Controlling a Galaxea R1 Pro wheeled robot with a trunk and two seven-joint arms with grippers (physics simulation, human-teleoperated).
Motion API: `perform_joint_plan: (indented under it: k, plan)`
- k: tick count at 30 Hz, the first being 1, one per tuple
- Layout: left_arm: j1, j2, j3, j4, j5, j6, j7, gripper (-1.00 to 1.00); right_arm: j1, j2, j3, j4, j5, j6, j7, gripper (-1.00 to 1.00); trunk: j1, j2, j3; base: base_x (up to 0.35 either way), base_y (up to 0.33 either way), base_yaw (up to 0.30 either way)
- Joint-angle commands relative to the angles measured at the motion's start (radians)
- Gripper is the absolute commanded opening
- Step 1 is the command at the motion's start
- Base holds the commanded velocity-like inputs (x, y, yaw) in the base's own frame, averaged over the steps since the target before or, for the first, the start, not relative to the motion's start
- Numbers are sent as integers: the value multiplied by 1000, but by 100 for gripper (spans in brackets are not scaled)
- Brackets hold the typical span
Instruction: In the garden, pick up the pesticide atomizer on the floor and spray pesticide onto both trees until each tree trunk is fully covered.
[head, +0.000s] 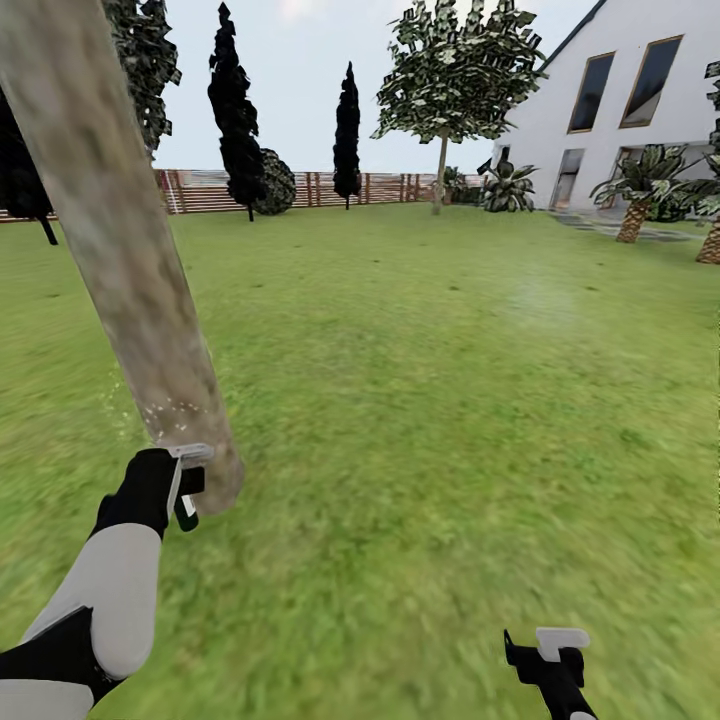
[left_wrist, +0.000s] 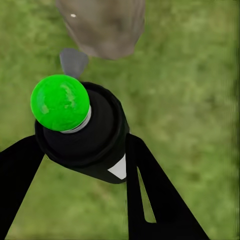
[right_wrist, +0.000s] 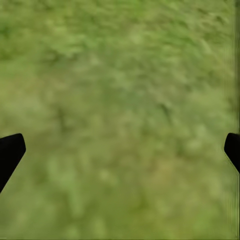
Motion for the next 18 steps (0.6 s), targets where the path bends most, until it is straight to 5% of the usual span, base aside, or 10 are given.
perform_joint_plan:
  k: [1,11,18]
  plan:
    - [-1,0,4,-2,-9,3,-8,-100,-1,0,-4,2,11,-3,-6,100,0,0,-1,30,-268,79]
    - [-2,-3,3,-14,-9,5,-8,-100,-1,0,-4,2,11,-3,-6,100,0,0,-1,206,-208,247]
    - [-2,-3,-1,-15,-9,5,-8,-100,0,-2,-4,2,11,-4,-6,100,0,0,-1,279,-167,28]
